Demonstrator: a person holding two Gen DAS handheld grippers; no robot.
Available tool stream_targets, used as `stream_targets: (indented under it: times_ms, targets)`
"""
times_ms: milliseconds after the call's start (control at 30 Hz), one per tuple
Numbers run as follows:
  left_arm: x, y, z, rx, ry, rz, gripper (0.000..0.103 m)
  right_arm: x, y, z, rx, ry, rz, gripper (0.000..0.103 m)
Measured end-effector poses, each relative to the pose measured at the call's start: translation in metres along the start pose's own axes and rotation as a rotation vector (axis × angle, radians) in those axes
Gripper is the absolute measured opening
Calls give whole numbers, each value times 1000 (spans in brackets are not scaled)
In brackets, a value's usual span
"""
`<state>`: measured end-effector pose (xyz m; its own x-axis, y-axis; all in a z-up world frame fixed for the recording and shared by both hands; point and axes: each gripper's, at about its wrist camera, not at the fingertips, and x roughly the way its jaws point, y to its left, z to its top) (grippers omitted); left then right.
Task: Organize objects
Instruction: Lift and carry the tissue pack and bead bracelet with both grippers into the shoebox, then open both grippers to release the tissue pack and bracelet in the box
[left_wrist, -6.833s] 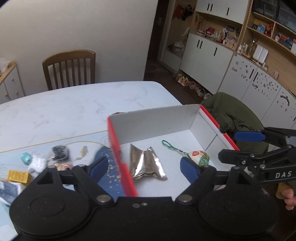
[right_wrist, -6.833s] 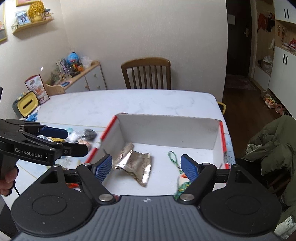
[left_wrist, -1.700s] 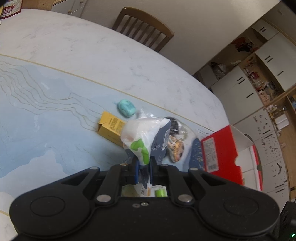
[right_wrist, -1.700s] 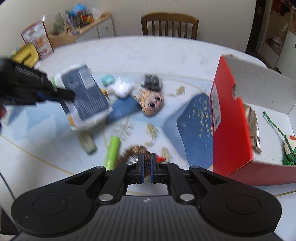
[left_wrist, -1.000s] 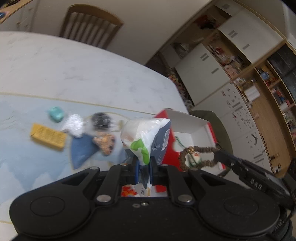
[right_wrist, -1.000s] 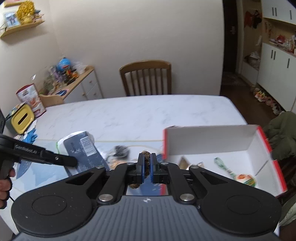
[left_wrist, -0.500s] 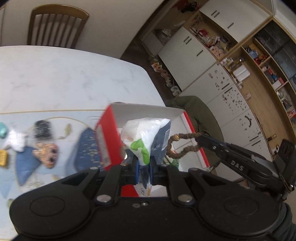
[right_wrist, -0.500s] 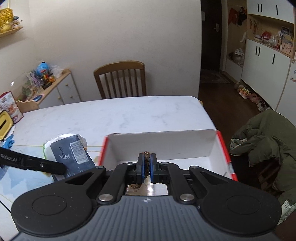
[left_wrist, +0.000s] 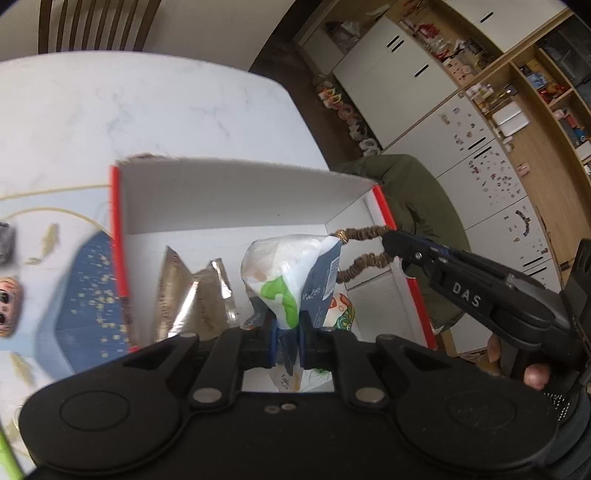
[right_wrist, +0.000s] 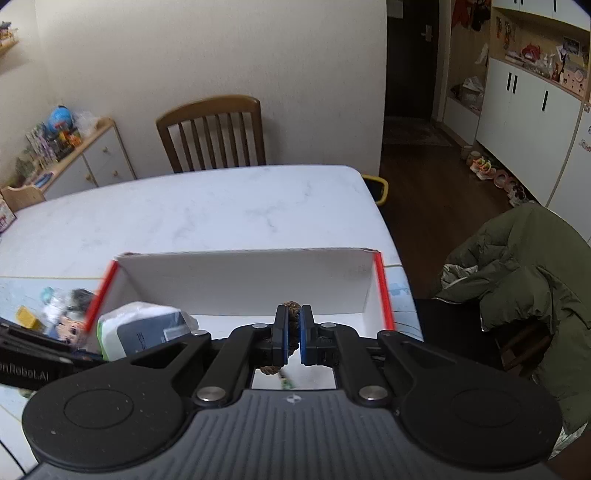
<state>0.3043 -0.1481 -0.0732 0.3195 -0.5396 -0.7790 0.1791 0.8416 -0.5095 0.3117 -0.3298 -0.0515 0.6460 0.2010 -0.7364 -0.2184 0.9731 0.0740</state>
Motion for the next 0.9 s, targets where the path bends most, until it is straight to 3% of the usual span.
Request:
stream_targets:
  times_ms: [400,900]
  targets:
    - [57,-12,5,7,43,87,10,55,-8,-11,-92,113,-11,5]
    - [74,-10,24,46,36,218,21,54,-13,-14,-146,142,35,6]
